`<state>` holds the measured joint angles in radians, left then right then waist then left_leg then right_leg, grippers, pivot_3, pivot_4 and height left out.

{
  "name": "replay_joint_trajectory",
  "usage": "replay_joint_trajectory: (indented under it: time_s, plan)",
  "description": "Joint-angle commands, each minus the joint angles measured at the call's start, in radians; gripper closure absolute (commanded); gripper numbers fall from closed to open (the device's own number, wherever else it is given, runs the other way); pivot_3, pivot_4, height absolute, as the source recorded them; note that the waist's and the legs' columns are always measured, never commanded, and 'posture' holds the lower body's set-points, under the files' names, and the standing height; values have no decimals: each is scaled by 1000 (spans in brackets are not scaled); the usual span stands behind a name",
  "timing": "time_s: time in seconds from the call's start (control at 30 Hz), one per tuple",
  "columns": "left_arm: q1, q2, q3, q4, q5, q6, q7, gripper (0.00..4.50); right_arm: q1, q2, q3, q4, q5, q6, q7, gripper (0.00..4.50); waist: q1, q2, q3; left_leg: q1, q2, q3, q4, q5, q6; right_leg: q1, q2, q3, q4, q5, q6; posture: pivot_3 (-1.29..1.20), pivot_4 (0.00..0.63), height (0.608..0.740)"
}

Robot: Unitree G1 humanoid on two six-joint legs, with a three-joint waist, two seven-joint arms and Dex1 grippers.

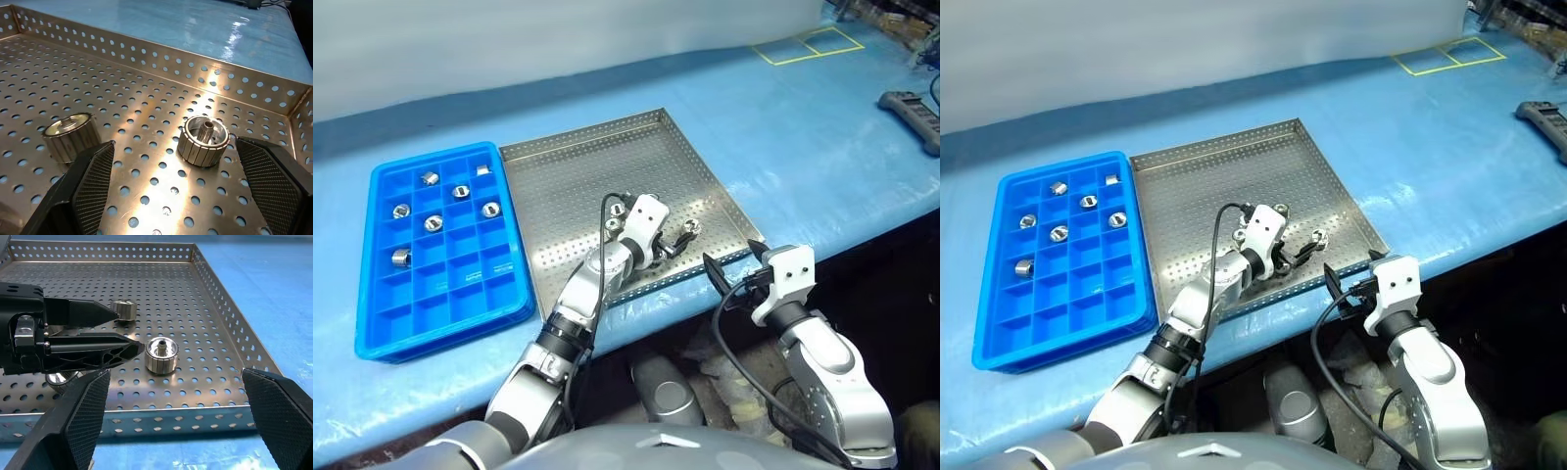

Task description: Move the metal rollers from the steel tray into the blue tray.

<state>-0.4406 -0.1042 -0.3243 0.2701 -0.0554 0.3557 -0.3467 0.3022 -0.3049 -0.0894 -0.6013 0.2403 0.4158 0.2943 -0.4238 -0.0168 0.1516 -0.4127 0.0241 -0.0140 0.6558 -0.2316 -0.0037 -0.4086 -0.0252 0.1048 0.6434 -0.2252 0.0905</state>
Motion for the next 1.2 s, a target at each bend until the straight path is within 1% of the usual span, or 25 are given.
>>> replay_joint_trajectory:
  time_s: [0.03, 0.33, 0.53, 0.73, 0.87, 1.0, 1.2]
  plan:
    - [20, -2, -11, -100, -12, 9, -27, 179, -14, -3, -20, -37, 3, -23, -3, 0, -7, 0, 0, 0, 0, 0, 0, 0, 0, 0, 0, 0, 0, 0, 0, -465, 150, 740]
    - [32, 14, 3, -219, 6, 46, 0, 179, -33, -12, -12, -21, 4, -17, 10, 0, -10, 0, 0, 0, 0, 2, -2, 0, 0, -1, 0, 2, -1, 0, 0, -435, 150, 740]
    - [47, 2, 32, -287, 37, 166, 117, 179, -32, -15, -10, -18, 1, -17, 14, 0, -7, -1, 0, 1, 0, 3, -3, 0, 0, -1, 0, 3, -1, 0, 1, -438, 150, 740]
    - [100, 2, 48, -381, 48, 263, 179, 179, -26, -15, -6, -10, -2, -19, 15, 0, -2, -1, 0, 1, 0, 3, -4, 0, 0, -2, 0, 3, -1, 1, 2, -433, 150, 740]
    - [124, -8, 68, -394, 46, 278, 219, 179, -27, -18, 1, -5, -5, -18, 18, 0, 0, -1, 0, 1, 0, 3, -4, 0, 0, -2, 0, 3, -1, 1, 2, -424, 150, 740]
    - [135, -4, 76, -361, 64, 268, 266, 179, -28, -22, 12, 4, -13, -15, 20, 0, 1, -1, 0, 1, 0, 3, -5, 0, 0, -2, 0, 3, -1, 0, 2, -420, 150, 740]
    - [151, -2, 75, -328, 48, 287, 280, 179, -31, -22, 13, 3, -12, -13, 24, 0, 3, -1, 1, 1, 0, 3, -5, 0, 0, -2, 0, 3, -1, 1, 2, -416, 150, 740]
